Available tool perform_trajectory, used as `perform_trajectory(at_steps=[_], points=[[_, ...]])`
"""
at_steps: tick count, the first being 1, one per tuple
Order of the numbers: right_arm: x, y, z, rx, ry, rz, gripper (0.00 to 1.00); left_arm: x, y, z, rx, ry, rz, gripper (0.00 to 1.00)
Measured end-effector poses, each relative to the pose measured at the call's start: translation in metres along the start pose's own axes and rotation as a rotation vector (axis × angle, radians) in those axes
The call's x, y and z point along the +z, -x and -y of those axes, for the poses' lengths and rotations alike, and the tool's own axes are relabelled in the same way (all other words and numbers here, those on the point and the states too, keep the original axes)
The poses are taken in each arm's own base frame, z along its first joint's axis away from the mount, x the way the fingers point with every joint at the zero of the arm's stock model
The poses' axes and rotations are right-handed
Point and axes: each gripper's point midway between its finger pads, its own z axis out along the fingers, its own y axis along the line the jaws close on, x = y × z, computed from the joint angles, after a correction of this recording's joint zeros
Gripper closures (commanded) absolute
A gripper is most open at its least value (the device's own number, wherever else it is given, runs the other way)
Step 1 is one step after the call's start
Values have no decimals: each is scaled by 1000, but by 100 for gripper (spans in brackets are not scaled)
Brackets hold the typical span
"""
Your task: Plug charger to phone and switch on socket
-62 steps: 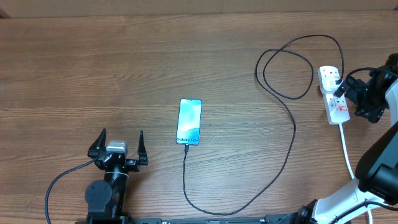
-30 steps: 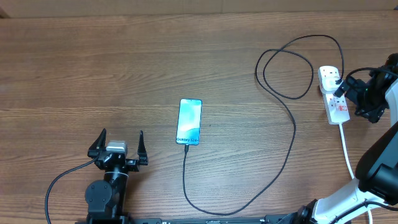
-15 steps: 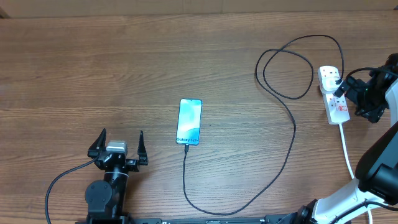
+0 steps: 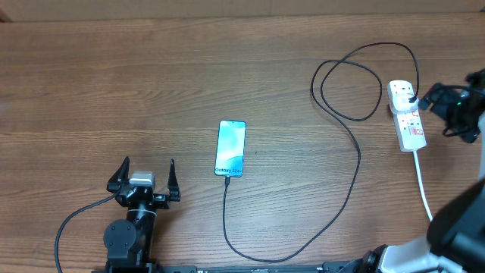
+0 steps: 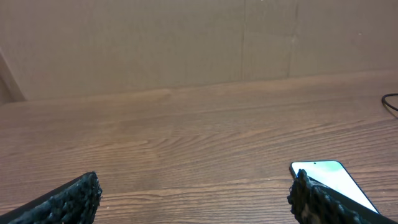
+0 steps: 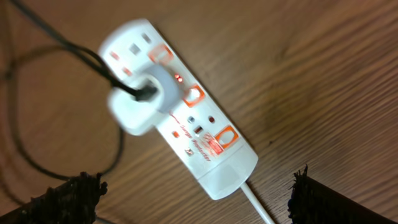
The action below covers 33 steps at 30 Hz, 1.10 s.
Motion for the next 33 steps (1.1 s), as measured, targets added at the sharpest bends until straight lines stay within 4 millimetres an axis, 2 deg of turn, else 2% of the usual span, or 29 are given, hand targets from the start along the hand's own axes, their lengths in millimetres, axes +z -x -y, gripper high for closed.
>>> perform_trajectory(at_steps=[6,9,13,15,18,22,25,33], points=[[-80,16,-13,-27,37,209,0,0,0,0,0,0,0,1],[-111,18,-18,-39,52,290,0,0,0,0,0,0,0,1],[-144,14,-30,-68,81,372,0,0,0,0,0,0,0,0],[-153,9,-41,-96,103,390,0,0,0,0,0,0,0,0],[-149,-9,-61,-150,140,368,0,0,0,0,0,0,0,0],[-121,-43,-83,-223,172,268,0,0,0,0,0,0,0,1],[-95,-74,-92,-271,180,171,0,0,0,0,0,0,0,0],[-53,-146,-105,-394,189,-11,0,0,0,0,0,0,0,0]])
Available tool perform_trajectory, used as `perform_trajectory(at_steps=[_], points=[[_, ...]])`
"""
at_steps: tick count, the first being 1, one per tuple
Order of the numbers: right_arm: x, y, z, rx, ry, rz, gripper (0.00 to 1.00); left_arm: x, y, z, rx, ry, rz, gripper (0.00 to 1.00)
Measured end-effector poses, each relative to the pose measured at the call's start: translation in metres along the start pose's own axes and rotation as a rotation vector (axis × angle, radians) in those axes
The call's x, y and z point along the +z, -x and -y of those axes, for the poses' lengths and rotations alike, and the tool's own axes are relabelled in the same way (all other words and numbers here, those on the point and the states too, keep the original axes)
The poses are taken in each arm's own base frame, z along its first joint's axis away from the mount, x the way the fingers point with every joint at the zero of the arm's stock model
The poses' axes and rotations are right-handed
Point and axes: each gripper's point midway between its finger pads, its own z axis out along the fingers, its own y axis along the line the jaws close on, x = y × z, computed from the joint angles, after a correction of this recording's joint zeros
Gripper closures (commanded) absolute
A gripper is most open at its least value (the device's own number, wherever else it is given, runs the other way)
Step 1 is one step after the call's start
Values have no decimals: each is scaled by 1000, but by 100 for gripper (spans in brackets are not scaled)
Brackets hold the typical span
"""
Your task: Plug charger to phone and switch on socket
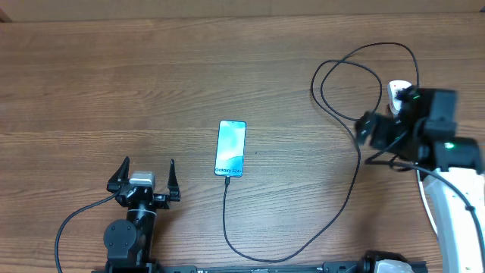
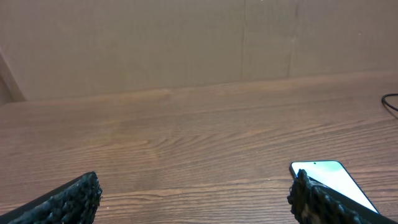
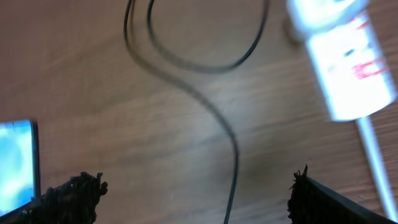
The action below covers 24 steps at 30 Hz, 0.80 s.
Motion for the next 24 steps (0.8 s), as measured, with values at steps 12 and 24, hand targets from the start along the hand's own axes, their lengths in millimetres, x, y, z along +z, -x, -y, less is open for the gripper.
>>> perform_trajectory(at_steps=[12,24], points=[[55,-9,-13,-78,45,115,0,0,0,0,0,0,0,0],[93,-42,-25,-175,184,171,0,0,0,0,0,0,0,0]])
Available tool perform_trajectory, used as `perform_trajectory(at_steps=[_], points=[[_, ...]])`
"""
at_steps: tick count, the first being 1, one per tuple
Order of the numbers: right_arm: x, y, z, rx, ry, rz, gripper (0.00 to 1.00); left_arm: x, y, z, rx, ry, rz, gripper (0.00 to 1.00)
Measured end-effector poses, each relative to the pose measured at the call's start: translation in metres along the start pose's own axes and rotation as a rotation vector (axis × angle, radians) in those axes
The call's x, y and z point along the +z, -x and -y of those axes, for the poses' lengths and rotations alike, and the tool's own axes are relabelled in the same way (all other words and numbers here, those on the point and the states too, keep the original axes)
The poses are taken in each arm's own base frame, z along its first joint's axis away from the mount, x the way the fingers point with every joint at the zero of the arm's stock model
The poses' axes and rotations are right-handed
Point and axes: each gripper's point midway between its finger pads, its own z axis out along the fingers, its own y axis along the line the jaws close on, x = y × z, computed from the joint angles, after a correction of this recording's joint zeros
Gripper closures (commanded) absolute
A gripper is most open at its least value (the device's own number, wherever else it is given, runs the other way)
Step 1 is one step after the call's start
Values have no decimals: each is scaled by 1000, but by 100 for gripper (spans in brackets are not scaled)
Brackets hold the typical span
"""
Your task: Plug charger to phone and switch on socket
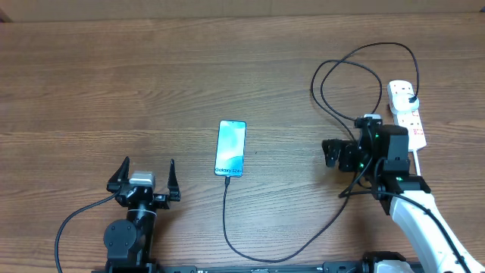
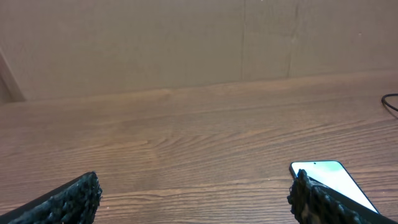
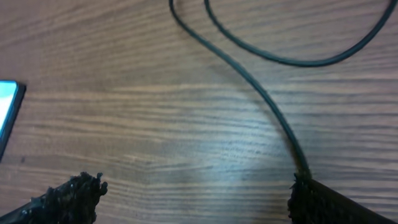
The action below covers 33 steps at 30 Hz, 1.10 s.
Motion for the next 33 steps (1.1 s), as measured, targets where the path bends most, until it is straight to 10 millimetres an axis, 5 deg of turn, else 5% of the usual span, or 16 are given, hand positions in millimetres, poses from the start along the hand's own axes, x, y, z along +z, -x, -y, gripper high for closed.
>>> perform_trajectory(at_steps=[12,33], points=[[5,-18,-9,-50,75,91,0,0,0,0,0,0,0,0],[-27,-33,-23,-125,141,326,0,0,0,0,0,0,0,0]])
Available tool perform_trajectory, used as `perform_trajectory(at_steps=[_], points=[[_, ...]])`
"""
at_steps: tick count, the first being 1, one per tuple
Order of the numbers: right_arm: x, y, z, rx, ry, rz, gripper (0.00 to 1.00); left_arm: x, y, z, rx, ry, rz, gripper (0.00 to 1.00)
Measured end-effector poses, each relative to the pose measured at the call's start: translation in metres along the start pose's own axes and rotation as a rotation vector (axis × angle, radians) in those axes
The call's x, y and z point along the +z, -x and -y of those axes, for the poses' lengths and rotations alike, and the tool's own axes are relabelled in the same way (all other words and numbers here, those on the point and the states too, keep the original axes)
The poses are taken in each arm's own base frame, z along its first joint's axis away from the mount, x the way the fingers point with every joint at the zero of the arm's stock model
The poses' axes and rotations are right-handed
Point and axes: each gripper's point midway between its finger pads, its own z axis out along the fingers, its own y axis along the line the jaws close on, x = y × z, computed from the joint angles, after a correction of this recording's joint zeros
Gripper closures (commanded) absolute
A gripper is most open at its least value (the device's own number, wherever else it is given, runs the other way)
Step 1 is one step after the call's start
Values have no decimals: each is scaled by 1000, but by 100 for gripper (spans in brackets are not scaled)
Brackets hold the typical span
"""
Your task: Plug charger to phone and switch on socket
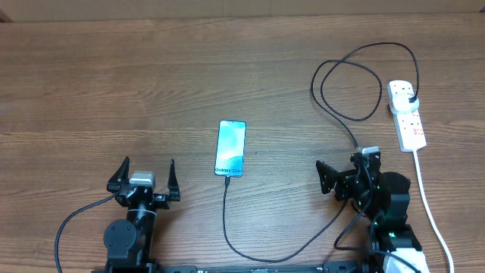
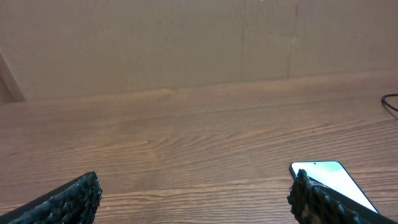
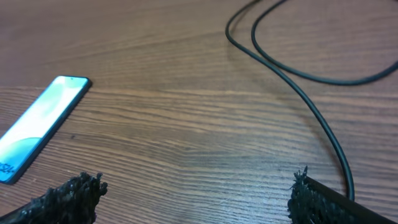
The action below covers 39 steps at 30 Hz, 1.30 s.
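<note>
The phone (image 1: 231, 148) lies face up at the table's middle with its screen lit, and the black charger cable (image 1: 355, 189) is plugged into its near end. That cable loops right and back to the charger plug (image 1: 409, 97) in the white power strip (image 1: 407, 115) at the far right. My left gripper (image 1: 144, 176) rests open at the front left; its wrist view shows the phone (image 2: 333, 177) by the right fingertip. My right gripper (image 1: 339, 171) is open and empty at the front right, beside the cable. Its wrist view shows the phone (image 3: 40, 124) at left and the cable (image 3: 311, 109) at right.
The strip's white lead (image 1: 424, 189) runs down the right side toward the front edge. The cable's double loop (image 1: 348, 83) lies on the wooden table (image 1: 114, 76) left of the strip. A brown wall (image 2: 186, 43) stands behind the table.
My right arm has drawn back toward the table's front edge, from over the cable's middle stretch to the front right. Its wrist view now takes in the phone. My left arm has not moved.
My right gripper was open over the power strip, where a small red light showed beside the plug. It then stood left of the strip over the cable loops, then lower along the cable, and now at the front right. The phone stayed lit and plugged in throughout.
</note>
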Motion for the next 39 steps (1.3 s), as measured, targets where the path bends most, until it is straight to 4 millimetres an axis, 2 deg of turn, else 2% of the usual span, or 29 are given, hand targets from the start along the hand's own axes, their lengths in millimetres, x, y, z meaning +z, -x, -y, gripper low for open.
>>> perform_trajectory(at_steps=[14,26,30,39], points=[[-16,12,-14,-39,48,99,0,0,0,0,0,0,0,0],[-31,14,-21,-75,56,128,0,0,0,0,0,0,0,0],[-37,21,-23,-94,59,170,0,0,0,0,0,0,0,0],[-39,26,-28,-108,71,192,0,0,0,0,0,0,0,0]])
